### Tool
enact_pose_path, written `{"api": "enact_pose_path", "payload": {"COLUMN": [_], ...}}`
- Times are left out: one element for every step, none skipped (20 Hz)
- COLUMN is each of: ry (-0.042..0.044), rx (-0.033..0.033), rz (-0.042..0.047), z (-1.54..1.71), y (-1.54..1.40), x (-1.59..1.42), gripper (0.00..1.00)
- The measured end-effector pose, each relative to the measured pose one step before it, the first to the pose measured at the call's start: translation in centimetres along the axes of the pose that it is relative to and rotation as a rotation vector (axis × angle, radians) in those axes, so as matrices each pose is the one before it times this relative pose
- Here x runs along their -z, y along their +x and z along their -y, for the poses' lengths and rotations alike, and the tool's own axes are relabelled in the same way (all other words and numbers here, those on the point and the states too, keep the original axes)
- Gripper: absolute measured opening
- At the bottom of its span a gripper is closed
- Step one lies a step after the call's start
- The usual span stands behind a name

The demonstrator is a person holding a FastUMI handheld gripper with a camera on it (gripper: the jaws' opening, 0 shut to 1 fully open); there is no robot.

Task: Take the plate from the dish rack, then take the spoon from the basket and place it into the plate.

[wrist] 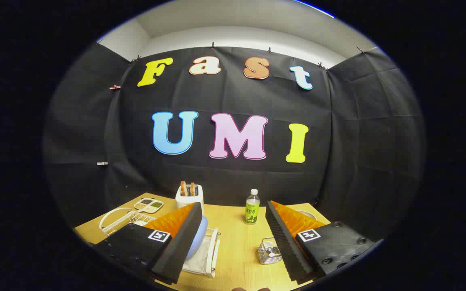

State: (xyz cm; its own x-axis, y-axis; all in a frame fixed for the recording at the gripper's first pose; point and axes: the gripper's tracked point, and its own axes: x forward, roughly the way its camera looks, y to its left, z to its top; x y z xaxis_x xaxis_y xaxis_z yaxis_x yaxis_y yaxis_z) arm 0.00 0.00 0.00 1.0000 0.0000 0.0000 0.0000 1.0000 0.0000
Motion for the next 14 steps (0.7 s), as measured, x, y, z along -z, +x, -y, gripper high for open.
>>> {"api": "enact_pose_path", "payload": {"ry": [0.00029, -0.00074, -0.00151, -0.00122, 0.00029, 0.00016, 0.00144, 0.00102, -0.00034, -0.00141, -0.00025, 0.00063, 0.00052, 0.00028], "rx": [0.00804, 0.00538, 0.00324, 0.00208, 0.00000, -0.00094, -0.00253, -0.00409, -0.00102, -0.00183, -0.00246, -0.00330, -0.00219, -0.00155], "rz": [-0.00144, -0.00227, -0.00399, -0.00403, -0.00397, -0.00407, -0.00421, -0.00167, -0.00138, -0.00247, -0.00392, -0.00300, -0.00295, -0.00641], "z": [0.049, 0.006, -0.051, -0.073, -0.131, -0.153, -0.158, -0.224, -0.099, -0.120, -0.149, -0.146, -0.151, -0.144], "y": [0.042, 0.072, 0.102, 0.039, 0.024, 0.103, 0.074, -0.003, 0.061, 0.104, 0.097, 0.040, 0.091, 0.128], "x": [0.085, 0.025, 0.065, 0.182, 0.076, 0.191, 0.006, 0.128, -0.014, 0.093, 0.130, 0.187, 0.081, 0.245], "gripper": [0.97, 0.98, 0.97, 0.98, 0.98, 0.98, 0.98, 0.98, 0.98, 0.98, 0.98, 0.98, 0.98, 0.98]}}
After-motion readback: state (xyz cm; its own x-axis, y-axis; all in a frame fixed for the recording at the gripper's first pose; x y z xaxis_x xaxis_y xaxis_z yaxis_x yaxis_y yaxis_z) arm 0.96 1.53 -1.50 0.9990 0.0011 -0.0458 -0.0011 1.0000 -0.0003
